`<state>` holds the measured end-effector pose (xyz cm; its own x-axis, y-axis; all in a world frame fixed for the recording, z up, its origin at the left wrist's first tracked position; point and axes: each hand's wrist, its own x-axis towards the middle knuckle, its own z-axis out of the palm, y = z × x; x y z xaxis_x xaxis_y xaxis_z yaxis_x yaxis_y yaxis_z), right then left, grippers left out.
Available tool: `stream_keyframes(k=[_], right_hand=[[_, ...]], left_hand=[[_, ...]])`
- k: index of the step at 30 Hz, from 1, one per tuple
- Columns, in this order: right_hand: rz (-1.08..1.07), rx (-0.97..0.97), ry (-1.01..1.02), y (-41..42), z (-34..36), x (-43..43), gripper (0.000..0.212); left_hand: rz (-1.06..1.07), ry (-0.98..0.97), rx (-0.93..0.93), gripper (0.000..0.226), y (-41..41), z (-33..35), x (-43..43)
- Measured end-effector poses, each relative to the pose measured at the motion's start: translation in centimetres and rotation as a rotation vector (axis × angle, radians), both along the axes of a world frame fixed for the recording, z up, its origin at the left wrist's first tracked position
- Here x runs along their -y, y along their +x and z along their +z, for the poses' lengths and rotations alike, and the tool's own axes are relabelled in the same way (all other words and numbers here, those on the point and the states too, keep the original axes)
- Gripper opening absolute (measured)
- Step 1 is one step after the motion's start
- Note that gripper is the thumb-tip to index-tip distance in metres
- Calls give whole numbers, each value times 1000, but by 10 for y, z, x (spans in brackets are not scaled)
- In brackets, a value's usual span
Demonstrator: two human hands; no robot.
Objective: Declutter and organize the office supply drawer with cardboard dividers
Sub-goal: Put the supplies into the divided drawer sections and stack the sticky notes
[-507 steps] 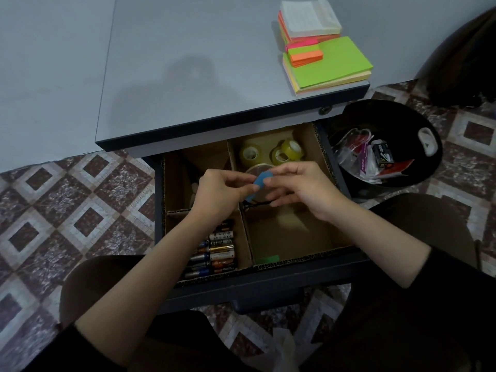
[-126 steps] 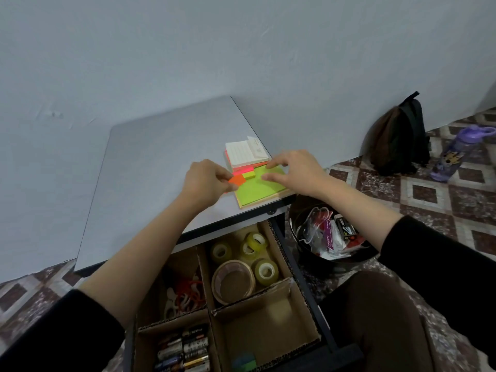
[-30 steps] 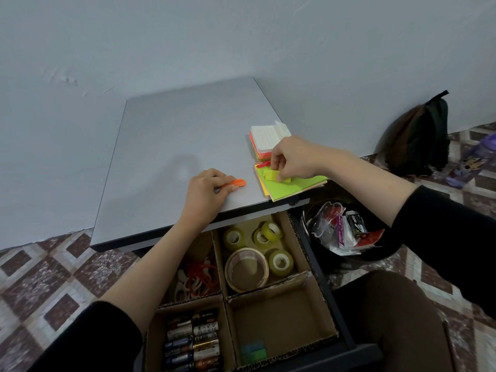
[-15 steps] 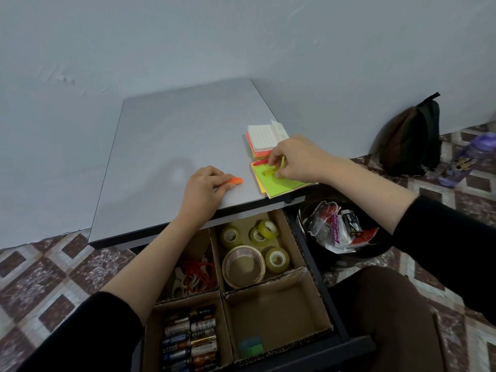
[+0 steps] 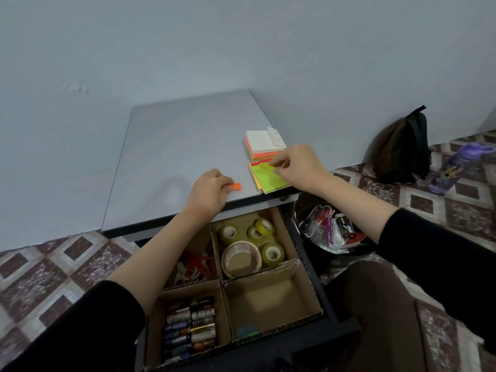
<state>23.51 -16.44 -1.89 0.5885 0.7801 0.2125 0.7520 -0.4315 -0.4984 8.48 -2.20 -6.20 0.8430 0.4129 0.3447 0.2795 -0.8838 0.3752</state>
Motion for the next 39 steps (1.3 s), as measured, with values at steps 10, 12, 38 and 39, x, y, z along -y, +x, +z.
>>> stream_keyframes(k=[10,12,38,39], right_hand=[[192,-794,-72,-79,-47,62,19],[251,-775,-252,-99,-77,67,15],[535,-421,-627,-134,-192,29,17],[551,-407,-636,-134,-192,30,17]], left_hand=[[-18,-232,75,16,-101,-31,54],[-8,-254,3,16,-115,-54,55],[-60,-486,0,21,-101,-112,44],[-59,-491,3,21,-101,-112,44]])
